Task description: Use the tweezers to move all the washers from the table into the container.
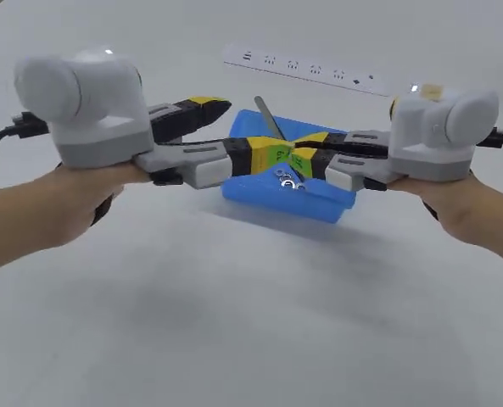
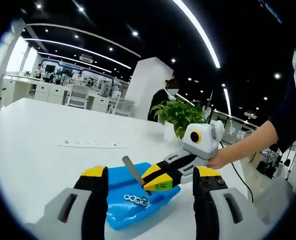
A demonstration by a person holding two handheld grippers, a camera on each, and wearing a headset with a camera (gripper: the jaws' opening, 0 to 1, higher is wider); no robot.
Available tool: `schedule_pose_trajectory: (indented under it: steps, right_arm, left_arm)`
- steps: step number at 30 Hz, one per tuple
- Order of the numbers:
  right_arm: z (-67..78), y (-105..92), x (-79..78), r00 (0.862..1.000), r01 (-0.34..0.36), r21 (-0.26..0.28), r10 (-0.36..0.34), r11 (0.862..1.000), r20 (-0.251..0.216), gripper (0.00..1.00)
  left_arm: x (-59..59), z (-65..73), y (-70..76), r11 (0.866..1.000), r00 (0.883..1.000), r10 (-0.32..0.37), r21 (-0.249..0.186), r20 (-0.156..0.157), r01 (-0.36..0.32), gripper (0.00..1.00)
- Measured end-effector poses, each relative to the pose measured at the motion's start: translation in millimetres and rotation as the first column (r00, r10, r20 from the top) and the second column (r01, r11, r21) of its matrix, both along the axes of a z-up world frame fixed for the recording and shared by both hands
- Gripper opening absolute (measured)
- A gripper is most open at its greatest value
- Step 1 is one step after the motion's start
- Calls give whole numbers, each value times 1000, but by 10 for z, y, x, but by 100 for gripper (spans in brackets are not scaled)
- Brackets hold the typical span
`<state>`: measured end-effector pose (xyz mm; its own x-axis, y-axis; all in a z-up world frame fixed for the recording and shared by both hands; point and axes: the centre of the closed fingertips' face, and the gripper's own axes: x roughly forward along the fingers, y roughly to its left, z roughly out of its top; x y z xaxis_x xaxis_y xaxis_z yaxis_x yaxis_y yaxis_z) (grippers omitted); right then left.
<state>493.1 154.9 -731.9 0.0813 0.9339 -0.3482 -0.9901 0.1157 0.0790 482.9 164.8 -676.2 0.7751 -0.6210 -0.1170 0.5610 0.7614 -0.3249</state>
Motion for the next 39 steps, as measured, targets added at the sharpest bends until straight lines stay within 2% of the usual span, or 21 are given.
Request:
schedule_pose_trajectory:
  steps: [4, 8, 13, 20, 23, 29, 31, 32, 35, 37, 39]
  right_arm:
    - [7, -37, 3, 1000, 3, 6, -3, 1000, -7, 8]
    - [11, -61, -7, 1000, -6, 6, 6, 1000, -6, 8]
    - [20, -80, 4, 1000, -4, 12, 4, 1000, -8, 8]
    - [16, -80, -11, 1000, -11, 14, 11, 1000, -9, 8]
    - [17, -78, -26, 1000, -20, 11, 21, 1000, -4, 8]
    - [14, -77, -49, 999, -38, 0, 38, 999, 10, 8]
    - [21, -81, -52, 999, -45, -3, 45, 999, 17, 8]
    - [18, -84, -52, 999, -49, -7, 49, 999, 22, 8]
    - [7, -95, -55, 998, -57, -19, 57, 998, 27, 8]
    - [5, -101, -69, 997, -65, -24, 66, 998, 31, 8]
    - [-4, -110, -75, 997, -70, -29, 71, 997, 34, 8]
  left_arm:
    - [74, -17, -75, 1000, 1000, -19, -16, -8, 19, 55]
    - [149, 7, -82, 999, 1000, -27, -21, -1, 27, 52]
    - [178, 64, -53, 999, 999, -50, -4, 14, 50, 34]
    - [180, 105, -26, 996, 996, -82, 20, 27, 82, 24]
    - [163, 105, -36, 994, 994, -104, 43, 36, 102, 20]
    - [161, 92, -54, 987, 989, -142, 75, 34, 139, 10]
    - [140, 114, -100, 984, 984, -173, 59, 32, 171, 9]
    - [132, 131, -126, 980, 982, -188, 66, 35, 185, 9]
    - [93, 140, -208, 968, 970, -241, 88, 37, 237, 9]
    - [79, 146, -246, 957, 962, -268, 131, 55, 259, 8]
    - [62, 144, -283, 949, 956, -289, 145, 53, 279, 8]
